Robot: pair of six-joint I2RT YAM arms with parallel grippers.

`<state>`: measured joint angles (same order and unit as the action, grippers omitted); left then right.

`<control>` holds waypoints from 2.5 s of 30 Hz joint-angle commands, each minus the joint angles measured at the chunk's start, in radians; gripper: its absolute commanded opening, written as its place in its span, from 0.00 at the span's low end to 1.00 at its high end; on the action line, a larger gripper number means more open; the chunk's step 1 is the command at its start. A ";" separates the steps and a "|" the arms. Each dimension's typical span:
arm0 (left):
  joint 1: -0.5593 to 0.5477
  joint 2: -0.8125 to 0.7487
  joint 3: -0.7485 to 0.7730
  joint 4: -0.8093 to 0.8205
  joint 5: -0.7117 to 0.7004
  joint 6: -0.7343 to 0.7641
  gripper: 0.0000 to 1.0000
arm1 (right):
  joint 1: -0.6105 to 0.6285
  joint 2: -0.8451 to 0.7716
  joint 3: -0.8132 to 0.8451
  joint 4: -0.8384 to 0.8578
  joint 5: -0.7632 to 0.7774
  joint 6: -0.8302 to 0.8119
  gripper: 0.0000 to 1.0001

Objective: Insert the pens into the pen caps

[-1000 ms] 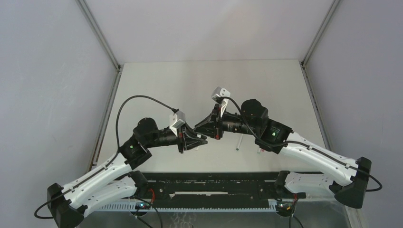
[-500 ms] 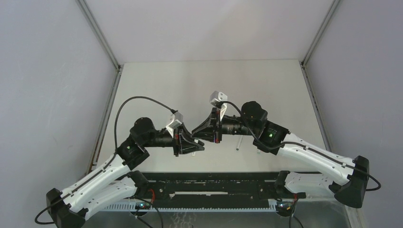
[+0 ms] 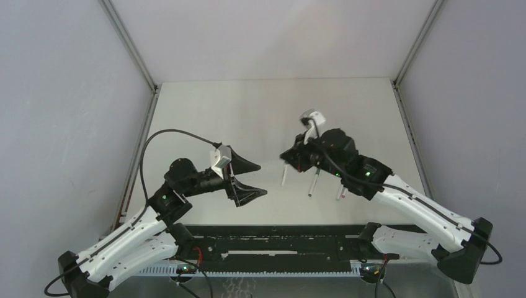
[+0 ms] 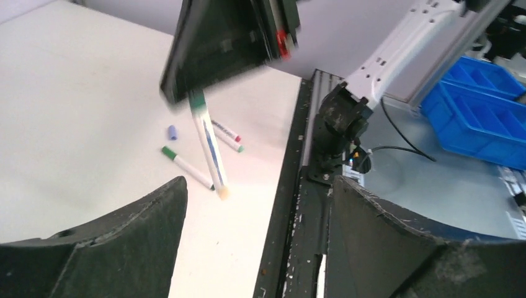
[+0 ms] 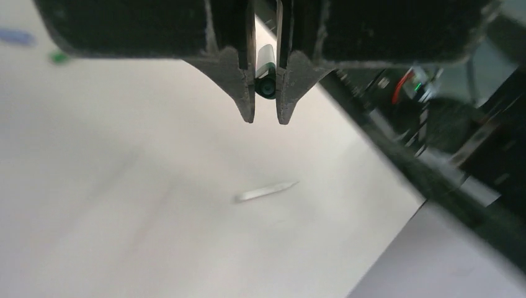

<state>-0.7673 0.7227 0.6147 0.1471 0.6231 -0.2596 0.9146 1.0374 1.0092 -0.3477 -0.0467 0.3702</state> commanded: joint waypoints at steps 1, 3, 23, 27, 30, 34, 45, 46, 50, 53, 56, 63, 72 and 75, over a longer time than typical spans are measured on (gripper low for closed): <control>0.001 -0.107 -0.072 -0.069 -0.251 -0.006 0.92 | -0.196 -0.058 0.016 -0.151 0.133 0.017 0.00; 0.037 -0.105 -0.089 -0.114 -0.355 -0.049 0.96 | -0.329 -0.037 -0.019 -0.217 0.074 0.011 0.00; 0.249 0.183 -0.293 -0.112 -0.573 -0.688 0.94 | -0.791 0.267 -0.256 -0.115 -0.141 0.059 0.11; 0.261 0.239 -0.281 -0.142 -0.609 -0.702 0.95 | -0.792 0.260 -0.260 -0.099 -0.075 0.064 0.31; 0.275 0.271 -0.282 -0.151 -0.647 -0.709 0.95 | -0.791 0.230 -0.260 -0.094 -0.049 0.062 0.42; 0.276 0.299 -0.283 -0.159 -0.694 -0.710 0.96 | -0.777 0.157 -0.260 -0.066 -0.021 0.034 0.51; 0.335 0.374 -0.278 -0.130 -0.789 -0.685 0.97 | -0.538 0.217 -0.171 0.108 -0.149 -0.029 0.53; 0.337 0.383 -0.276 -0.121 -0.790 -0.681 0.98 | -0.508 0.255 -0.150 0.125 -0.160 -0.030 0.52; 0.348 0.409 -0.272 -0.076 -0.792 -0.677 0.98 | -0.397 0.407 -0.068 0.206 -0.203 -0.023 0.51; 0.355 0.432 -0.264 -0.045 -0.804 -0.661 0.98 | -0.338 0.531 0.004 0.263 -0.250 -0.004 0.50; 0.367 0.466 -0.236 -0.022 -0.818 -0.627 0.98 | -0.291 0.637 0.096 0.298 -0.279 0.009 0.49; 0.376 0.633 -0.108 -0.002 -0.825 -0.507 0.93 | -0.259 0.726 0.185 0.294 -0.268 0.044 0.40; 0.354 0.856 0.069 0.030 -0.671 -0.355 0.70 | -0.267 0.610 0.091 0.249 -0.179 0.038 0.32; 0.307 0.913 0.139 -0.024 -0.671 -0.322 0.69 | -0.279 0.566 0.053 0.252 -0.173 0.047 0.30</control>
<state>-0.4103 1.5658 0.6640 0.1722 -0.1009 -0.6727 0.6483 1.6970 1.0946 -0.1188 -0.2531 0.4015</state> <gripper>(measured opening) 0.698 0.307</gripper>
